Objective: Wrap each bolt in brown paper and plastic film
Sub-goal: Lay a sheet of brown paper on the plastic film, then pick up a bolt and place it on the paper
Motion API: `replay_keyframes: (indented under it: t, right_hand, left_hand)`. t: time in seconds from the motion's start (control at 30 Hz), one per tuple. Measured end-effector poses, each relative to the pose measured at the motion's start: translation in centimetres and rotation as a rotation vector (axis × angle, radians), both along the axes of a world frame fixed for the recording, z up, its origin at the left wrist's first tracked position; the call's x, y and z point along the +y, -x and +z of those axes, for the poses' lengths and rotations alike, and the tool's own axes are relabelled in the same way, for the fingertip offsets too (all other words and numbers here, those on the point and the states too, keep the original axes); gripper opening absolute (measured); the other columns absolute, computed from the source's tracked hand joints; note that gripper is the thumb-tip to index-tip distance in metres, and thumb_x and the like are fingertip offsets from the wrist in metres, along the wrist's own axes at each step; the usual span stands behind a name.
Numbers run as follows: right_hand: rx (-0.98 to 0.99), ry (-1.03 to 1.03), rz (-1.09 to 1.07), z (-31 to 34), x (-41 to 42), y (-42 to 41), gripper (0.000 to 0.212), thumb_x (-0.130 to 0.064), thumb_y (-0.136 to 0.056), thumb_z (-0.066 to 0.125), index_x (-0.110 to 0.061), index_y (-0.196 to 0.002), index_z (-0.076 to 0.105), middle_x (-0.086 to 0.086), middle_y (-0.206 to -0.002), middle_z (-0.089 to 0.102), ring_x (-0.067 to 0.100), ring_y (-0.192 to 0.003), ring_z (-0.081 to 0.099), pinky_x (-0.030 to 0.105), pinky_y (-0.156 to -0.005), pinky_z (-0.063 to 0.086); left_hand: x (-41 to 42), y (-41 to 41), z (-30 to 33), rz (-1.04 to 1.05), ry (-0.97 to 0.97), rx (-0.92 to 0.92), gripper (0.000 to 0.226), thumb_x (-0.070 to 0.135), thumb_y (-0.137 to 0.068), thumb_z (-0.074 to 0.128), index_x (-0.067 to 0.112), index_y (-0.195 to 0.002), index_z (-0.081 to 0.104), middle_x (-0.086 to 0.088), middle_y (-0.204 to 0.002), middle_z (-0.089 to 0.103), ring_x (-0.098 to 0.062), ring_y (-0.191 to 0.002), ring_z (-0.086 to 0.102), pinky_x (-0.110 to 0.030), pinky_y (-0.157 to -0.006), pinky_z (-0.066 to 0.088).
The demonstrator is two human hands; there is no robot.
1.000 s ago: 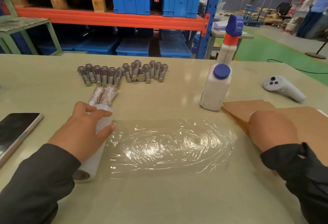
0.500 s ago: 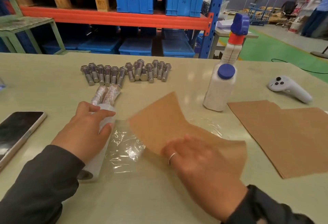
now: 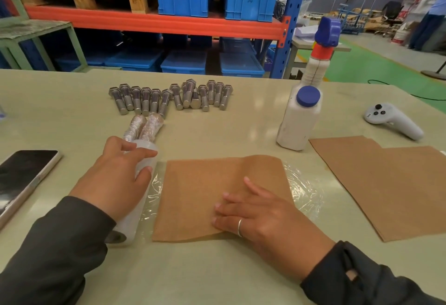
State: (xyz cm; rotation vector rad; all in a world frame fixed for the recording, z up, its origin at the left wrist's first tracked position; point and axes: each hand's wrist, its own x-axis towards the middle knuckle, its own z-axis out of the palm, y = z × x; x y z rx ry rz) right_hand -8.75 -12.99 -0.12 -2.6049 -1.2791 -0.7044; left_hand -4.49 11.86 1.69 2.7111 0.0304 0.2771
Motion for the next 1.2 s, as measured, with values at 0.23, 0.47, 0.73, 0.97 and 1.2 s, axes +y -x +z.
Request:
replay_keyframes:
  t: [0.23,0.47,0.73,0.97,1.2]
  right_hand:
    - [0.246,0.094,-0.039,0.4,-0.6,0.5,0.021,-0.032,-0.082,0.067,-0.027,-0.101,0.074,-0.01,-0.107,0.07,0.011,-0.104,0.065,0.05,-0.086,0.052]
    - [0.324,0.055,-0.067,-0.1,-0.6,0.9,0.038,-0.038,-0.089,0.04,-0.027,-0.109,0.07,-0.008,-0.117,0.066,0.013,-0.113,0.06,0.045,-0.087,0.053]
    - [0.278,0.071,-0.03,-0.2,-0.7,1.0,0.023,-0.035,-0.085,0.061,-0.031,-0.106,0.071,-0.012,-0.114,0.067,0.01,-0.109,0.062,0.036,-0.082,0.056]
    - [0.357,-0.059,-0.027,1.0,-0.5,0.4,0.027,-0.027,-0.089,0.049,-0.021,-0.101,0.073,-0.007,-0.107,0.069,0.014,-0.103,0.063,0.029,-0.086,0.052]
    - [0.567,-0.544,-0.16,3.8,1.1,-1.1,0.028,-0.011,-0.086,0.052,-0.028,-0.097,0.071,-0.018,-0.09,0.066,-0.002,-0.092,0.056,0.008,-0.081,0.039]
  left_hand:
    - [-0.2,0.1,0.2,0.005,-0.013,-0.001,0.034,0.029,-0.091,0.05,0.032,-0.125,0.055,0.002,-0.127,0.033,-0.016,-0.085,0.045,-0.027,-0.073,0.036]
    - [-1.0,0.2,0.6,0.011,-0.197,-0.006,0.041,0.03,-0.089,0.055,0.028,-0.13,0.051,-0.004,-0.135,0.035,-0.025,-0.123,0.036,-0.033,-0.095,0.035]
    - [-3.7,-0.4,2.2,-0.081,-0.516,-0.061,0.044,0.024,-0.092,0.05,0.031,-0.134,0.041,0.002,-0.133,0.041,-0.019,-0.123,0.038,-0.03,-0.095,0.037]
    - [-8.0,-1.1,-0.7,-0.337,-0.535,0.09,0.032,0.011,-0.094,0.039,0.023,-0.123,0.046,0.0,-0.114,0.045,-0.021,-0.107,0.048,-0.032,-0.08,0.042]
    - [-8.3,-0.8,-1.5,-0.304,-0.485,0.023,0.026,0.018,-0.096,0.034,0.024,-0.12,0.043,0.002,-0.105,0.041,-0.019,-0.103,0.045,-0.029,-0.066,0.035]
